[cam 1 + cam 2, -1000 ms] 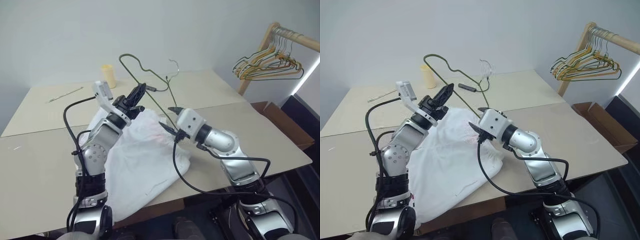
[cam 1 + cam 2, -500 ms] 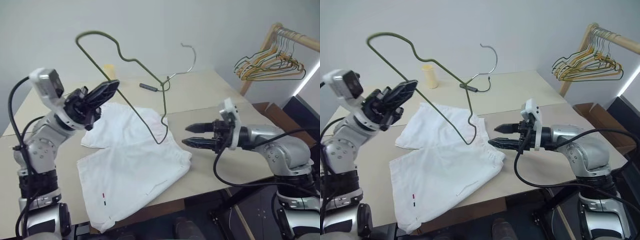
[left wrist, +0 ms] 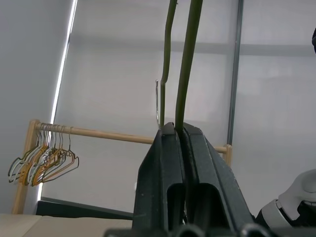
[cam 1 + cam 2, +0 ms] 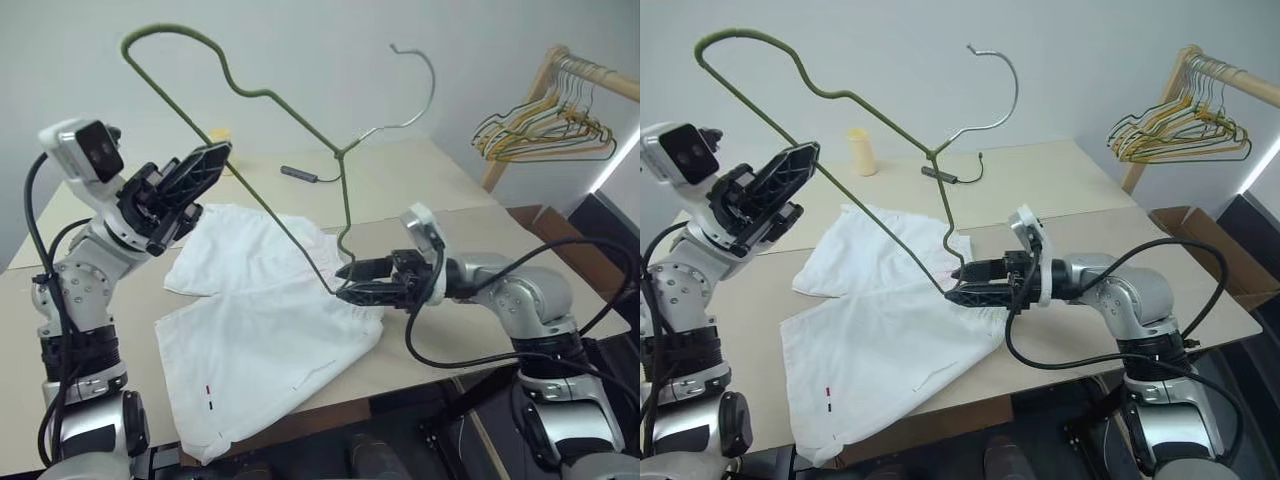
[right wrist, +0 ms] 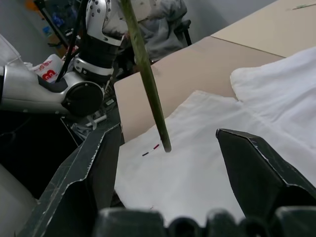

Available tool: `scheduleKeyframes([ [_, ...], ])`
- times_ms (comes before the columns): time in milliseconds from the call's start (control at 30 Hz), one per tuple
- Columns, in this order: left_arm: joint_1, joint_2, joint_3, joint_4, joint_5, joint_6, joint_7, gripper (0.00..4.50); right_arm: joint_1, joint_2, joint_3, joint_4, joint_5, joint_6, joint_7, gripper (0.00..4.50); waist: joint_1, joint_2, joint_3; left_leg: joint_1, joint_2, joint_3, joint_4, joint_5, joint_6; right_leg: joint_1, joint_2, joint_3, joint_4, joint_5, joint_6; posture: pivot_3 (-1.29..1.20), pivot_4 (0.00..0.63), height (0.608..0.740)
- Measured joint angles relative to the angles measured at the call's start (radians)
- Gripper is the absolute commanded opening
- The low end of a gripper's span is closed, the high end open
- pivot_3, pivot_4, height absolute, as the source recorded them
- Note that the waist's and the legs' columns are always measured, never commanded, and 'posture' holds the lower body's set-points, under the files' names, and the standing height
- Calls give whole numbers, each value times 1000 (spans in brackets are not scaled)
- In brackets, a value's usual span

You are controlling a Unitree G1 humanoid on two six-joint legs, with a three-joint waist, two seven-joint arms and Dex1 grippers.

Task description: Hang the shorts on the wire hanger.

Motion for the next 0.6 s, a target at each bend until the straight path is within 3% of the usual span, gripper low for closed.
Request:
scheduleKeyframes([
  [500,0,-34,-10,0,32,-3,1,0,-23,7,6,-20,16,1,-3,3673,-3,0,0,0,0,0,0,0,0,0,0,0,0,0,0,-143,0,740],
  [600,0,-40,-10,-2,32,-4,2,0,-23,8,21,-22,16,1,3,3076,-4,0,0,0,0,0,0,0,0,0,0,0,0,0,0,-141,0,740],
])
